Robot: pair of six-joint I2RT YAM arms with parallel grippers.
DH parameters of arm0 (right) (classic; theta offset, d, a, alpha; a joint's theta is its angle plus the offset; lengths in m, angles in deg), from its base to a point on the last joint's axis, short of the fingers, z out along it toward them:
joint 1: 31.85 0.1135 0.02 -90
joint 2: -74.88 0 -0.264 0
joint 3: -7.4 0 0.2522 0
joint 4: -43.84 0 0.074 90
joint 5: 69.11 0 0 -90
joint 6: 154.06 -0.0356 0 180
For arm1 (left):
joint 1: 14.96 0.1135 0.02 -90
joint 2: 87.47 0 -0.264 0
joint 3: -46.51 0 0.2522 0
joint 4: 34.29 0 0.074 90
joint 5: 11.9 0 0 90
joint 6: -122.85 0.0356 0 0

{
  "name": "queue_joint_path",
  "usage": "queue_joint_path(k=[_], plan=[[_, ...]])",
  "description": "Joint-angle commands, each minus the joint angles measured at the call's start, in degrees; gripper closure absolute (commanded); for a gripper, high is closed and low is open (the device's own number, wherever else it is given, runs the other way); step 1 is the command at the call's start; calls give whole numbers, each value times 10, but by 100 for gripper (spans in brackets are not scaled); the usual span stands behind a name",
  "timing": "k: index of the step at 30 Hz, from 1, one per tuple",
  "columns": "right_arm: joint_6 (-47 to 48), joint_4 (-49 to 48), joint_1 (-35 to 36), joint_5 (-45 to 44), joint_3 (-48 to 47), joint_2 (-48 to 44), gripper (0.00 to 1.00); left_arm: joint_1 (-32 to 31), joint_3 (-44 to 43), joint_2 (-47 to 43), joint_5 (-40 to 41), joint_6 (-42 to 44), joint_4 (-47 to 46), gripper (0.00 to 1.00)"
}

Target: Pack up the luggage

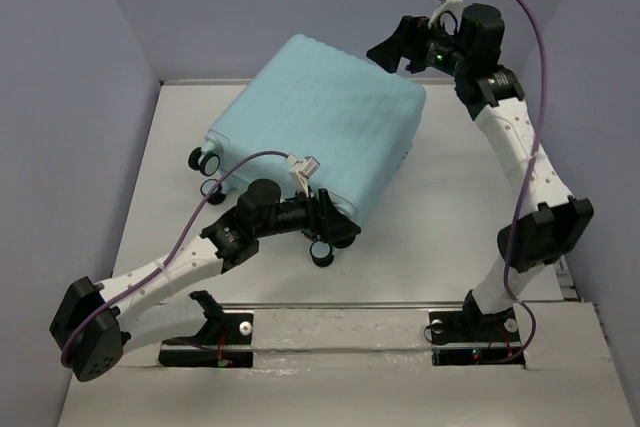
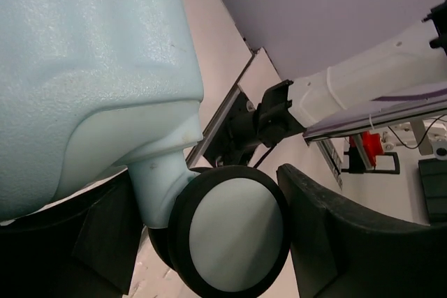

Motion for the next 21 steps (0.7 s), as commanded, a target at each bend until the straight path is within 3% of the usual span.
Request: queue_joint_path(k=[1,2,4,5,6,7,10,14,15,16,18,21], plan=[[24,2,-6,-17,99,-130,0,6,-22,18,0,-14,-84,51],[18,-14,-6,-13,194,-197,2,8,-22,22,6,-16,-87,54],[-13,-94,10,1,325,-280,17,9,-19,28,12,-28,-111,56],[-26,-131,21,1,466,-361,28,10,-21,31,16,-33,-120,57],[-40,-161,32,-3,529,-398,43,11,-22,34,19,-33,-125,57],[-62,-210,44,-7,587,-428,69,13,-24,43,16,-41,-130,60],[-82,-264,103,-46,766,-523,90,15,-36,56,10,-52,-148,61],[-124,-343,136,-60,911,-616,87,16,-55,69,13,-58,-159,64],[-133,-365,136,-60,933,-626,79,16,-58,72,13,-58,-161,64],[-139,-403,136,-58,965,-632,59,16,-65,80,13,-58,-163,64],[-134,-428,136,-67,981,-615,46,15,-71,86,11,-61,-167,65],[-120,-495,136,-54,996,-544,44,15,-76,94,8,-62,-169,65]])
